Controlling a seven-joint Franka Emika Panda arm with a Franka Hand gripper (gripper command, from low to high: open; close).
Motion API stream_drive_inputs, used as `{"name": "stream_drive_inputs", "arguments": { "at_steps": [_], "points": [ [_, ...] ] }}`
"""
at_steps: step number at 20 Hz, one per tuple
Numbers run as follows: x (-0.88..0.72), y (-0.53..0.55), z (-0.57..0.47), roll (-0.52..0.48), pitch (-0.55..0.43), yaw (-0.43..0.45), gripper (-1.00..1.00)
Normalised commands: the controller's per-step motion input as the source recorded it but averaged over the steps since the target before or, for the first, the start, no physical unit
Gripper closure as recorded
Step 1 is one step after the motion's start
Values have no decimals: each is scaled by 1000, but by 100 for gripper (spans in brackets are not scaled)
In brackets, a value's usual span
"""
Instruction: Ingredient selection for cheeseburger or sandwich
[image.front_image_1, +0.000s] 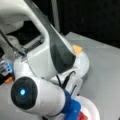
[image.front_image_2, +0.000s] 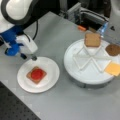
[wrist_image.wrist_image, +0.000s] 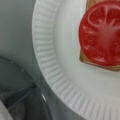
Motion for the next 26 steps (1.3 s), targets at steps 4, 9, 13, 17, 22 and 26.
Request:
{"name": "stream_drive_inputs", "arguments": {
  "at_steps": [4,9,13,17,22,26],
  "points": [
    [-565,633,133,-452,-22,-172,-100],
    [-703,729,79,-498,-125,-202,-100],
    [-740,657,24,-525,-191,-180,-100],
    [-681,530,-13,-461,-227,-151,-100],
    [-562,387,-71,-335,-227,-117,-100],
    [-460,311,-135,-245,-210,-85,-100]
  ]
}}
